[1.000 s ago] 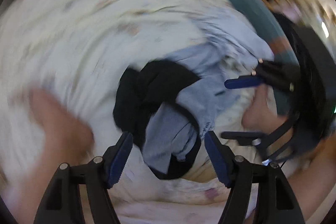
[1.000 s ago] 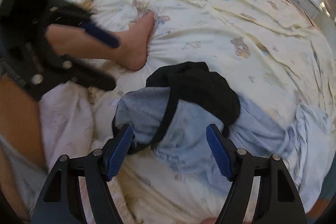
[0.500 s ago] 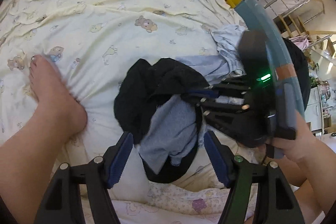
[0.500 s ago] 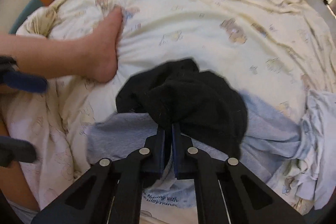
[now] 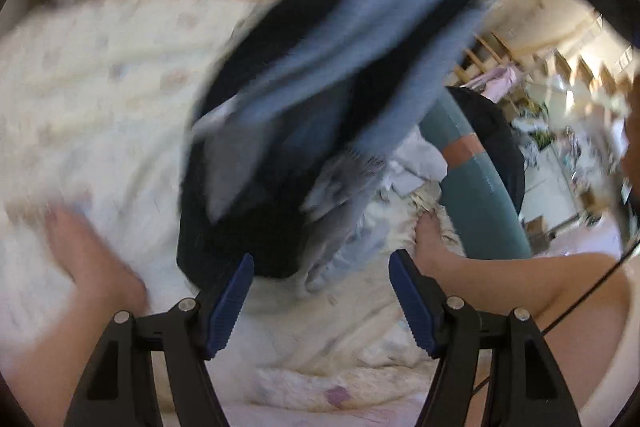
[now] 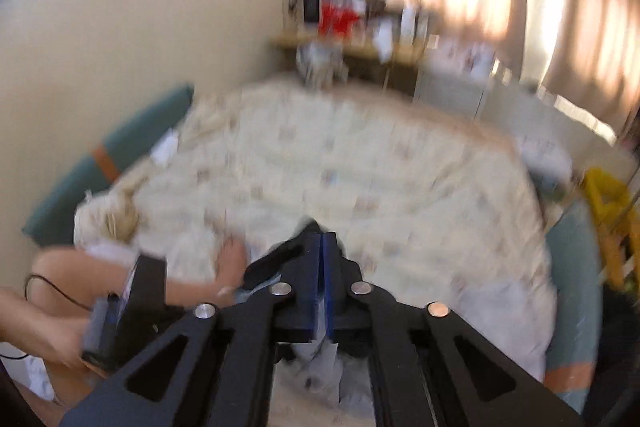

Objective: Fold clothes

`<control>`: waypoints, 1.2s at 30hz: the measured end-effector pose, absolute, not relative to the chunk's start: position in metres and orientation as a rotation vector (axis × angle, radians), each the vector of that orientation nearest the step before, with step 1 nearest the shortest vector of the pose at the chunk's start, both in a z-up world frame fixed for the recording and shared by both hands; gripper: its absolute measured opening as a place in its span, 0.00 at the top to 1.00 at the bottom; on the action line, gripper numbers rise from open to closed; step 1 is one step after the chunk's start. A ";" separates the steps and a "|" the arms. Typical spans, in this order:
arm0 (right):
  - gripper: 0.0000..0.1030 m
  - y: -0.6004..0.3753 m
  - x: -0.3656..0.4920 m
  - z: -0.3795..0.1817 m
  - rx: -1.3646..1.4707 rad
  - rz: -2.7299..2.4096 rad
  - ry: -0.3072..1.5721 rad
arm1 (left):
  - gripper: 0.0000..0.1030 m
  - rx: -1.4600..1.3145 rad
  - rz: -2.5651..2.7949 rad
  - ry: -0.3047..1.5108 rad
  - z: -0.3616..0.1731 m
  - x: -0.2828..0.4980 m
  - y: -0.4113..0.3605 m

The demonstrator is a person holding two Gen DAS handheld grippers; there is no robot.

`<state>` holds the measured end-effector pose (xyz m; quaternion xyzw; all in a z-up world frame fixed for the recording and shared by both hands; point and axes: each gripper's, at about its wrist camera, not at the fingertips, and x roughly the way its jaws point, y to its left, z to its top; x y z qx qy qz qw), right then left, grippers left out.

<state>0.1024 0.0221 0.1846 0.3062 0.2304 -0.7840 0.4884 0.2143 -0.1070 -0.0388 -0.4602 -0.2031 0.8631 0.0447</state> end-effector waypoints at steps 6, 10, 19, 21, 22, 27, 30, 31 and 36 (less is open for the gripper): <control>0.99 0.031 0.085 0.203 0.710 -1.900 0.570 | 0.30 -1.594 2.715 -0.536 -0.029 0.193 -0.149; 0.99 0.041 0.067 0.145 0.797 -1.777 0.540 | 0.31 -1.778 2.685 -0.563 -0.043 0.178 -0.159; 0.98 0.043 0.035 0.093 0.816 -1.587 0.583 | 0.30 -1.904 2.799 -0.137 0.021 0.135 -0.160; 0.98 0.040 0.026 0.084 0.828 -1.558 0.594 | 0.30 -1.887 2.833 -0.024 0.037 0.121 -0.166; 0.98 0.036 0.022 0.077 0.838 -1.546 0.602 | 0.30 -1.875 2.834 0.018 0.038 0.112 -0.170; 0.96 0.022 0.008 0.034 0.933 -1.511 0.659 | 0.29 -1.838 2.737 0.133 -0.005 0.086 -0.184; 0.85 0.011 0.006 0.005 0.977 -1.462 0.734 | 0.29 -1.866 2.604 -0.013 -0.063 0.102 -0.191; 0.79 0.006 0.006 -0.003 0.964 -1.458 0.776 | 0.29 -1.850 2.572 -0.037 -0.080 0.109 -0.193; 0.69 -0.014 -0.008 -0.046 1.041 -1.434 0.717 | 0.29 -1.742 2.452 -0.194 -0.162 0.146 -0.202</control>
